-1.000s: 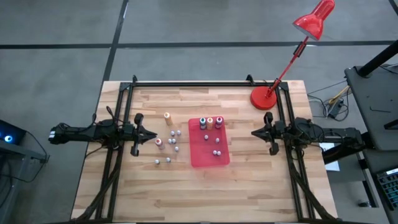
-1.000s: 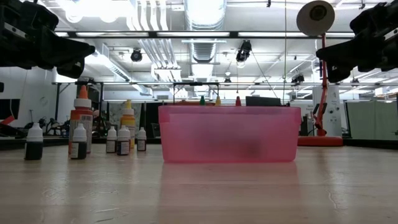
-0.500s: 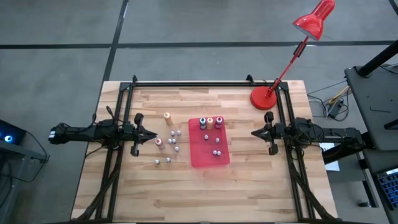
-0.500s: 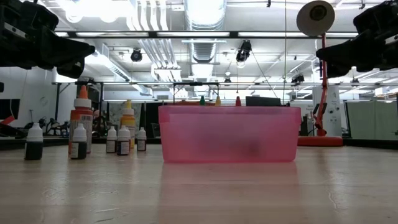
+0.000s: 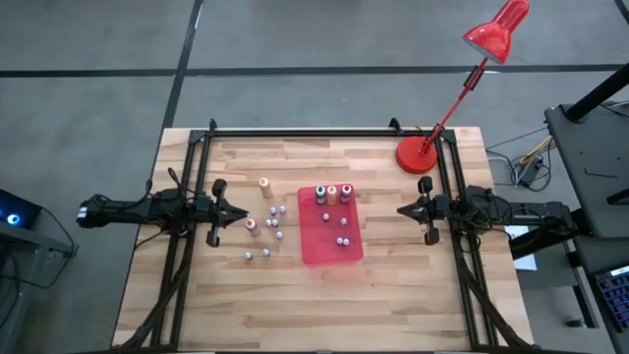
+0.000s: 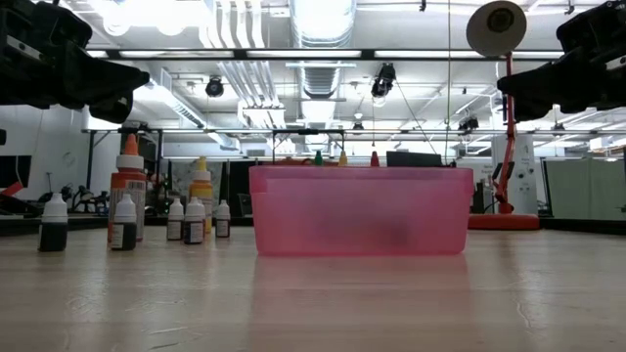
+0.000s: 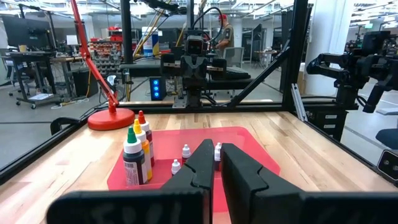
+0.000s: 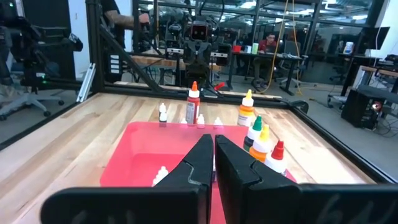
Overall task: Pick & Place food coloring
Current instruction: Put the large yellow food coloring bottle into the red bin
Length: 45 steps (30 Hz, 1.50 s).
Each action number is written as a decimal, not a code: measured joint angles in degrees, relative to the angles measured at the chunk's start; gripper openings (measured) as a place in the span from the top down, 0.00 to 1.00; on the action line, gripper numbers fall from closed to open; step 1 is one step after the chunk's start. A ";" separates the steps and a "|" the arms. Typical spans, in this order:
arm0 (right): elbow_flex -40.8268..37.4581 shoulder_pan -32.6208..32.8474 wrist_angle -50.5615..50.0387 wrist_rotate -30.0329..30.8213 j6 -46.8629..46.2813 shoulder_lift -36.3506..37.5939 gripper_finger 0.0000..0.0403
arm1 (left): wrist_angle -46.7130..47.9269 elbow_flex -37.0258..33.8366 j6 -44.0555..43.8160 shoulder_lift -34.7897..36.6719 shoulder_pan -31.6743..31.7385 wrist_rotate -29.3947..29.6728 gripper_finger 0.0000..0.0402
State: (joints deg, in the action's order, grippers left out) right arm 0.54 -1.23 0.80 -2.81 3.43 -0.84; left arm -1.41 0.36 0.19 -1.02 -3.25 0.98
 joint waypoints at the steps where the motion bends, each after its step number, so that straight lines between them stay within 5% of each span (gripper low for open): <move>1: 0.00 0.00 0.00 0.00 0.04 0.00 0.98 | 0.00 0.00 0.02 0.00 0.00 0.01 0.99; 45: 0.00 0.00 0.00 -0.02 0.19 0.00 0.98 | 0.00 0.00 -3.21 0.02 -0.01 -0.01 0.99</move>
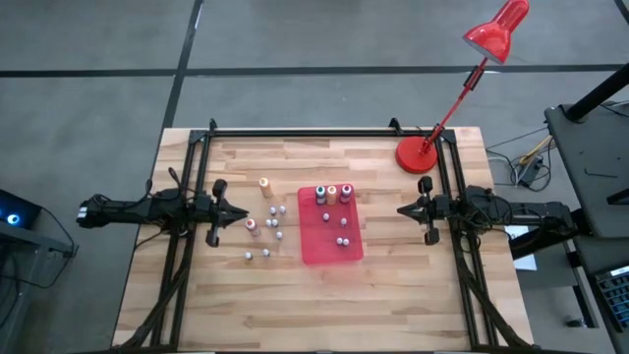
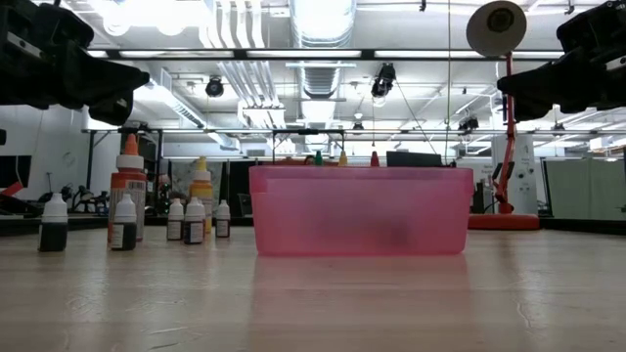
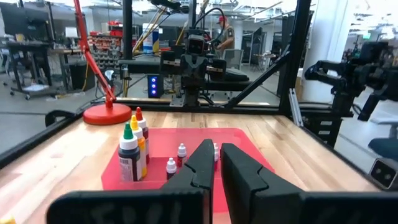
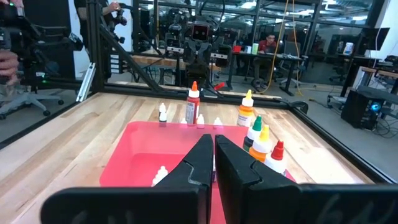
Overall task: Pick & Place food coloring
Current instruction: Put the large yellow food coloring bottle into the red bin
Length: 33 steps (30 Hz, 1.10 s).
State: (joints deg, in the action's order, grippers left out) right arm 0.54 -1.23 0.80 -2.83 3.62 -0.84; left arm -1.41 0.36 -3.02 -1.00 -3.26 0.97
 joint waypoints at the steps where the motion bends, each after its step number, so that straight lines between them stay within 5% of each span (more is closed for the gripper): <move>1: 0.00 -0.01 0.00 0.01 0.01 0.00 0.98 | 0.00 0.00 -0.89 -0.01 0.00 0.00 0.99; 17: 0.01 -0.01 0.00 0.00 -0.05 0.00 0.98 | -2.35 0.62 -10.38 -0.08 0.01 -0.03 0.99; 33: 0.02 -0.02 0.00 0.00 -0.01 0.00 0.98 | -2.02 14.55 -13.10 -9.41 0.02 -0.28 0.99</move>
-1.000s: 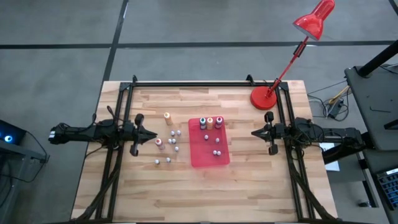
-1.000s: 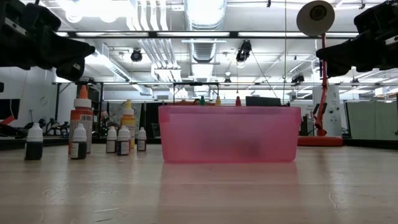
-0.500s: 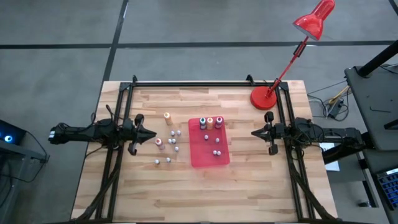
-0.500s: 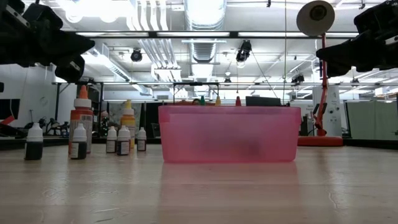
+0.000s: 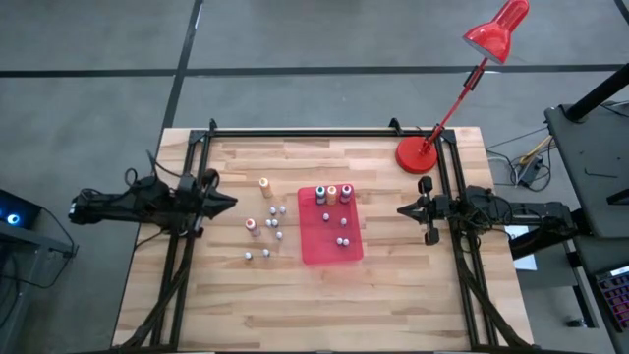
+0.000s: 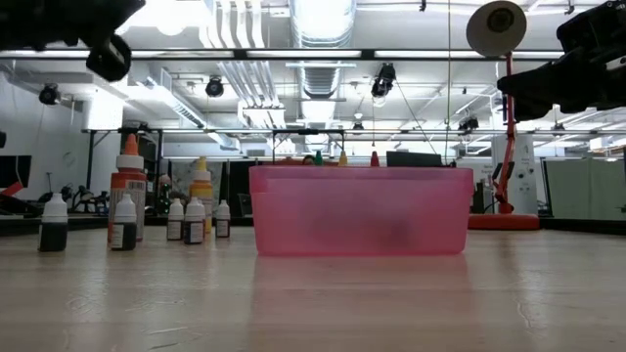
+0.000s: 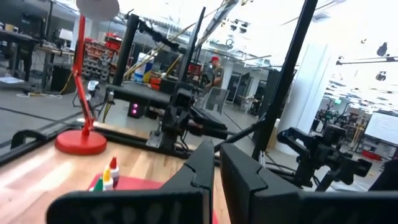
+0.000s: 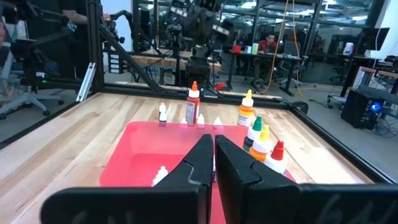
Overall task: Pick & Place food coloring
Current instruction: Put the large yellow food coloring bottle into the red bin
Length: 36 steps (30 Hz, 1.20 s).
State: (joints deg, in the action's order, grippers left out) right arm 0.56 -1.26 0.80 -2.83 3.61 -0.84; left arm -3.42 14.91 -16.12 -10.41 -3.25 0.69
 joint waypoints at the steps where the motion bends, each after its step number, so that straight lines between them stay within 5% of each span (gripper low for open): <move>1: 0.00 0.00 0.00 0.00 0.00 0.00 0.98 | 0.13 1.30 0.18 -1.13 0.00 0.00 0.99; 17: 0.00 0.00 0.00 0.00 -0.10 0.00 0.98 | 17.00 27.59 10.56 -19.94 0.00 -0.02 0.99; 36: 0.00 0.00 0.02 0.00 0.03 0.00 0.98 | 19.22 36.01 13.14 -32.41 1.97 4.96 0.99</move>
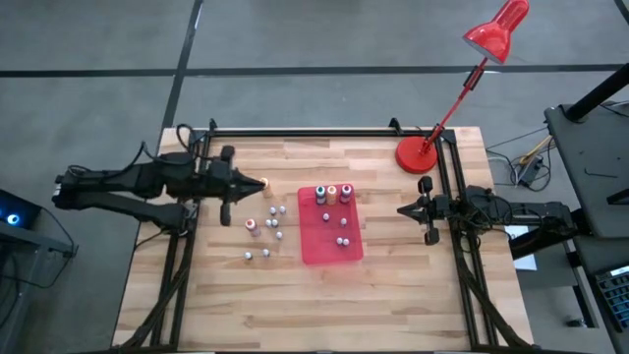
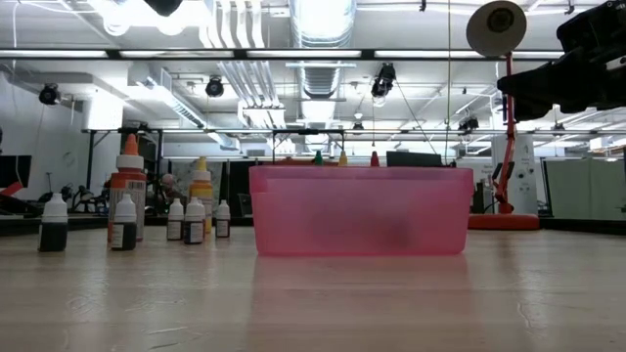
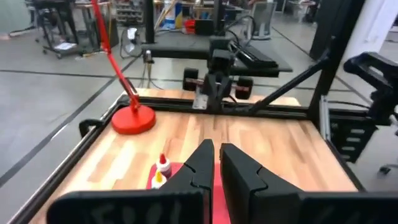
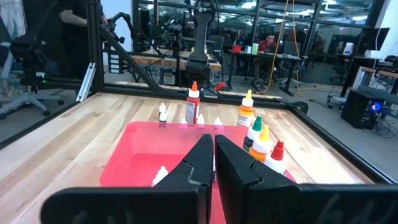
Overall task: Pick & Place food coloring
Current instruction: Put the large yellow food coloring bottle into the red bin
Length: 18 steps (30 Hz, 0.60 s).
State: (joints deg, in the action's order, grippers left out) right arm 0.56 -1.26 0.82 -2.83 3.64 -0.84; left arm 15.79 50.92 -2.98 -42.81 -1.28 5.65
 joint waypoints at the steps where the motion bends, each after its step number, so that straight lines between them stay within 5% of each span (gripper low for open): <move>1: 0.00 0.00 -0.01 0.00 -0.01 0.00 0.98 | 0.14 0.80 0.02 -0.47 0.47 0.01 0.99; 18: 0.00 0.00 -0.02 0.00 -0.04 0.00 0.98 | -1.44 10.43 7.50 -5.15 10.13 2.36 0.99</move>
State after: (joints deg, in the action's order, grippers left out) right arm 0.56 -1.26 0.80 -2.83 3.60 -0.84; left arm 14.35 61.35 4.51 -47.97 8.85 8.01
